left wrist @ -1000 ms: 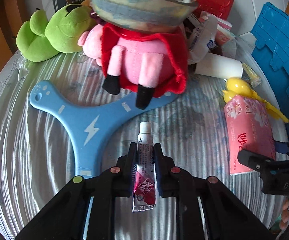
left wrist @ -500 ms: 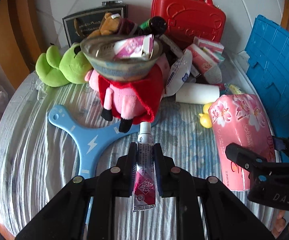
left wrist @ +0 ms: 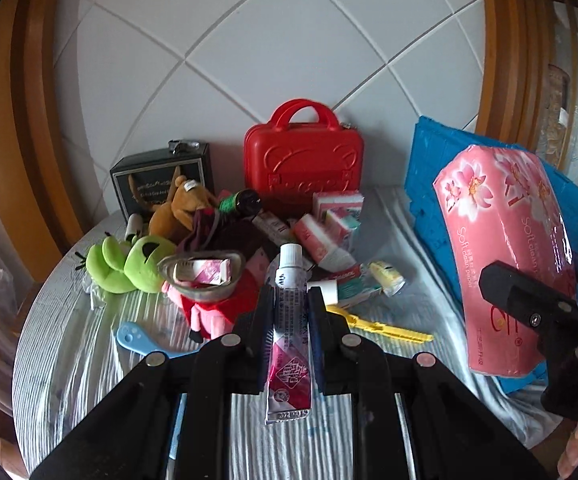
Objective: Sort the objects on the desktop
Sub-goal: 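Lift the tube with left tool while right tool carries tissue pack over the crate, then open left tool to drop the tube while right tool releases the tissue pack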
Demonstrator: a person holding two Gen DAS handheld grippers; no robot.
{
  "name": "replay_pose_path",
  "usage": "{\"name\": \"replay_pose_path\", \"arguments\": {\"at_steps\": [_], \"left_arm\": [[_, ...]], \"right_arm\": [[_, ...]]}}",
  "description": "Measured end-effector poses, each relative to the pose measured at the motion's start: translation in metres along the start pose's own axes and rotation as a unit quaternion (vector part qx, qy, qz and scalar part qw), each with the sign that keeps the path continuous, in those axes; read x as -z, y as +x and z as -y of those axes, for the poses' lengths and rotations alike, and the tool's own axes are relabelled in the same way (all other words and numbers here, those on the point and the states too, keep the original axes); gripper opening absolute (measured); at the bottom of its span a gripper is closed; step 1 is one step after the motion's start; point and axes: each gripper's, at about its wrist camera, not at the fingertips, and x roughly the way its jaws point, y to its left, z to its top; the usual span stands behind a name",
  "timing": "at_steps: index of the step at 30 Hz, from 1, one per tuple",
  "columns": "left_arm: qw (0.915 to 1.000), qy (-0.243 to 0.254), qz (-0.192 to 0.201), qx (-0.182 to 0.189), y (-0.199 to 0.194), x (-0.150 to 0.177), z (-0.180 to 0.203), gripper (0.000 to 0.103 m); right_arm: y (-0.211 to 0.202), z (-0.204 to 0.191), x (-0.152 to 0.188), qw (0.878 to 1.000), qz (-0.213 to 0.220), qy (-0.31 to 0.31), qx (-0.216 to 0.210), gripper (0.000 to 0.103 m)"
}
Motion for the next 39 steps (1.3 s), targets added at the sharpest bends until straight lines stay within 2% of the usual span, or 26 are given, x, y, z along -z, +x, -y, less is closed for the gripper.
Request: {"name": "replay_pose_path", "arguments": {"at_steps": [7, 14, 17, 20, 25, 31, 39], "left_arm": [[0.9963, 0.031, 0.061, 0.051, -0.034, -0.041, 0.074, 0.016], [0.9891, 0.061, 0.09, 0.099, -0.044, -0.067, 0.205, 0.016], [0.9886, 0.069, 0.084, 0.105, -0.036, -0.07, 0.273, 0.016], [0.9903, 0.074, 0.057, 0.103, -0.023, -0.07, 0.335, 0.016], [0.9931, 0.077, 0.014, 0.087, -0.002, -0.064, 0.408, 0.016], [0.9954, 0.076, -0.021, 0.054, 0.015, -0.057, 0.447, 0.016], [0.9969, 0.067, -0.028, 0.029, 0.02, -0.053, 0.456, 0.016]], "right_arm": [[-0.08, 0.055, -0.018, 0.995, 0.083, 0.025, 0.049, 0.089], [-0.138, 0.169, -0.022, 0.986, 0.116, 0.065, 0.103, 0.089], [-0.15, 0.233, -0.02, 0.983, 0.114, 0.068, 0.124, 0.09], [-0.15, 0.295, -0.017, 0.983, 0.097, 0.064, 0.141, 0.09], [-0.13, 0.365, -0.009, 0.988, 0.048, 0.035, 0.145, 0.09], [-0.105, 0.405, 0.006, 0.99, 0.011, 0.014, 0.14, 0.09], [-0.089, 0.422, 0.017, 0.986, 0.001, -0.025, 0.163, 0.091]]}}
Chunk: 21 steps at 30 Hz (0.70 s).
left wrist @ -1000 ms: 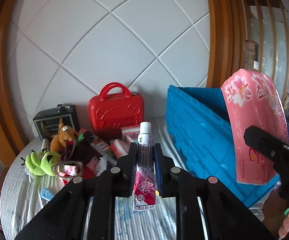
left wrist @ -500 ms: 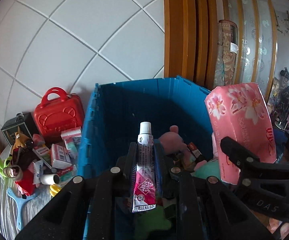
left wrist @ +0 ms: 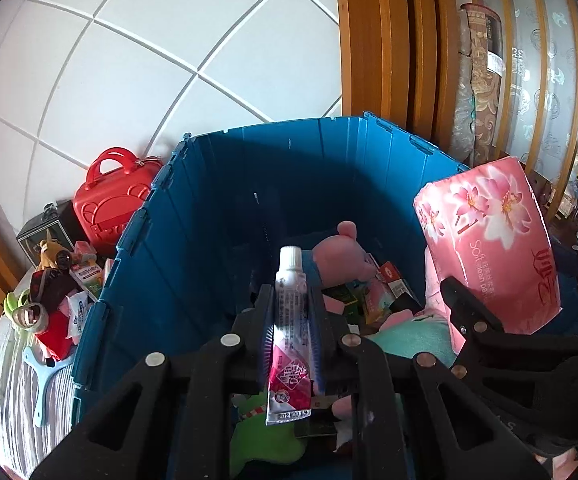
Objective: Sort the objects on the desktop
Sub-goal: 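Open left tool to drop the tube while right tool releases the tissue pack, then withdraw both tools from the crate back toward the pile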
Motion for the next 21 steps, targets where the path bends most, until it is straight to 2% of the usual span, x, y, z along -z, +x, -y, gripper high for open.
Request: {"name": "replay_pose_path", "arguments": {"at_steps": [2, 4, 5, 6, 9, 15, 21], "left_arm": [[1.0, -0.005, -0.002, -0.002, 0.001, 0.0, -0.001, 0.017], [0.9999, -0.008, -0.008, -0.005, 0.002, -0.001, -0.002, 0.021], [0.9999, -0.011, -0.009, -0.007, 0.002, -0.001, -0.002, 0.034], [0.9998, -0.014, -0.009, -0.01, 0.002, -0.001, -0.002, 0.055], [0.9993, -0.02, 0.007, -0.032, -0.004, 0.0, -0.005, 0.081], [0.9979, -0.034, 0.039, -0.04, -0.022, -0.001, -0.012, 0.101], [0.9948, -0.053, 0.072, -0.05, -0.048, 0.007, -0.025, 0.102]], "right_arm": [[0.002, 0.003, 0.002, 1.0, -0.003, -0.002, -0.001, 0.093], [0.001, 0.005, 0.003, 1.0, 0.002, -0.002, 0.008, 0.103], [-0.001, 0.007, 0.003, 1.0, 0.006, -0.001, 0.013, 0.103], [-0.003, 0.009, 0.003, 1.0, 0.009, 0.0, 0.014, 0.103], [-0.009, 0.016, 0.003, 1.0, 0.015, 0.005, 0.018, 0.103], [-0.031, 0.029, 0.006, 0.999, 0.039, 0.022, 0.015, 0.103], [-0.051, 0.027, 0.006, 0.998, 0.068, 0.015, 0.005, 0.103]]}}
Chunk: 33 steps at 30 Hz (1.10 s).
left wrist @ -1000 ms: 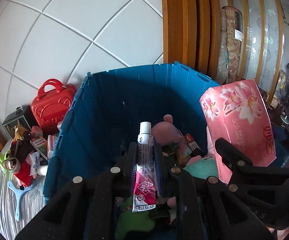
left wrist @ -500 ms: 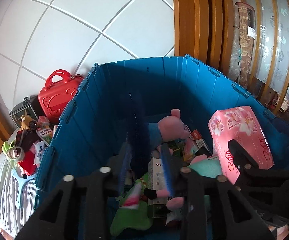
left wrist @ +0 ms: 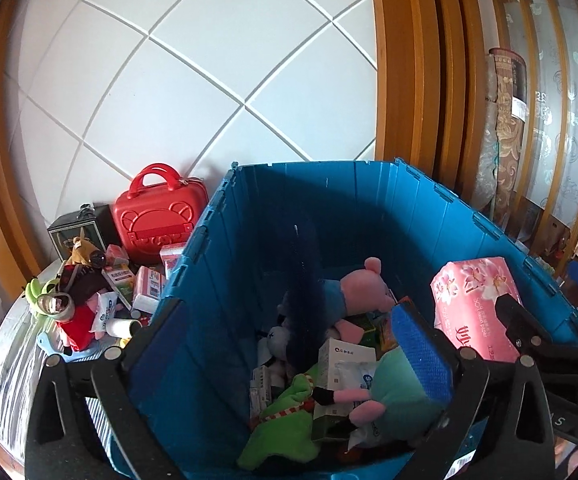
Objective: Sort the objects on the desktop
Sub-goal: 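Withdraw both tools from the crate back toward the pile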
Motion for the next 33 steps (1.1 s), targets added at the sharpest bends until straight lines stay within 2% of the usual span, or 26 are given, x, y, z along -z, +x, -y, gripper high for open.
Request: {"name": "replay_pose_path", "arguments": {"at_steps": [8, 14, 22, 29, 33], "left_arm": [[0.9973, -0.022, 0.027, -0.065, -0.033, 0.008, -0.047, 0.103], [0.9915, -0.067, 0.031, -0.107, -0.046, 0.02, -0.113, 0.103], [0.9822, -0.112, 0.015, -0.15, -0.052, 0.047, -0.223, 0.103], [0.9814, -0.124, -0.003, -0.146, -0.035, 0.064, -0.343, 0.103], [0.9839, -0.108, -0.033, -0.139, -0.014, 0.074, -0.408, 0.103]], "right_arm": [[-0.015, -0.023, -0.007, 0.998, 0.034, 0.02, -0.055, 0.103], [-0.02, -0.076, -0.017, 0.994, 0.041, -0.009, -0.103, 0.103], [-0.029, -0.18, -0.031, 0.984, 0.051, -0.043, -0.162, 0.103], [-0.041, -0.292, -0.042, 0.981, 0.061, -0.057, -0.173, 0.103], [-0.03, -0.357, -0.047, 0.984, 0.038, -0.05, -0.169, 0.103]]}}
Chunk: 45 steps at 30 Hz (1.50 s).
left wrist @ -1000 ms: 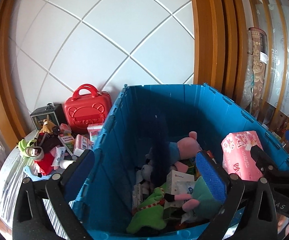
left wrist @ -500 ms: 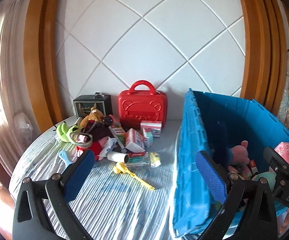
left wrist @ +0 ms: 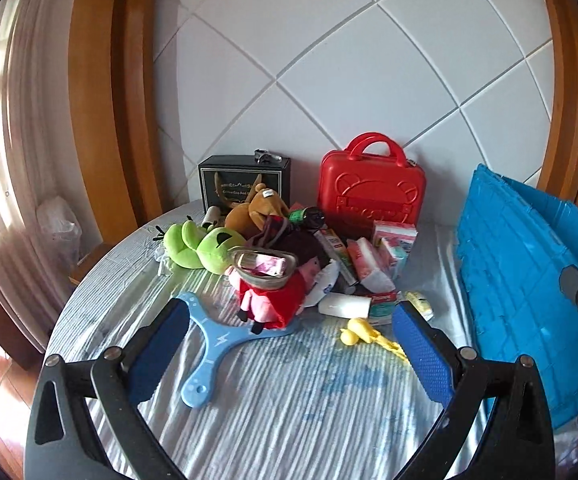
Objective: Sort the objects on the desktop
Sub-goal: 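Withdraw both tools from the crate back toward the pile, then reach left tool toward the pink-white box while right tool approaches the yellow snowball maker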
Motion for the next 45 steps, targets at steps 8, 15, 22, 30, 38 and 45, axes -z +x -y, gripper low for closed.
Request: {"name": "replay_pose_path", "arguments": {"at_steps": [8, 15, 22, 30, 38, 45], "left_arm": [[0.9967, -0.016, -0.079, 0.012, 0.088, 0.01, -0.077, 0.103], [0.9915, -0.031, -0.126, 0.003, 0.159, 0.013, -0.098, 0.103], [0.9906, -0.026, -0.131, -0.031, 0.222, -0.013, -0.102, 0.102], [0.9839, -0.02, -0.17, -0.051, 0.301, -0.022, -0.102, 0.067], [0.9788, -0.002, -0.205, -0.003, 0.288, 0.02, -0.108, 0.017], [0.9726, 0.031, -0.229, -0.027, 0.253, 0.061, -0.138, 0.017]], "right_arm": [[0.076, -0.066, 0.026, 0.994, -0.103, 0.025, 0.015, 0.103], [0.141, -0.084, 0.045, 0.986, -0.168, 0.015, 0.013, 0.103], [0.205, -0.093, 0.043, 0.981, -0.194, 0.011, -0.018, 0.103], [0.258, -0.087, 0.038, 0.976, -0.216, 0.008, -0.035, 0.103], [0.295, -0.095, 0.042, 0.969, -0.241, 0.006, -0.056, 0.103], [0.3, -0.111, 0.075, 0.955, -0.286, 0.02, -0.079, 0.103]]}}
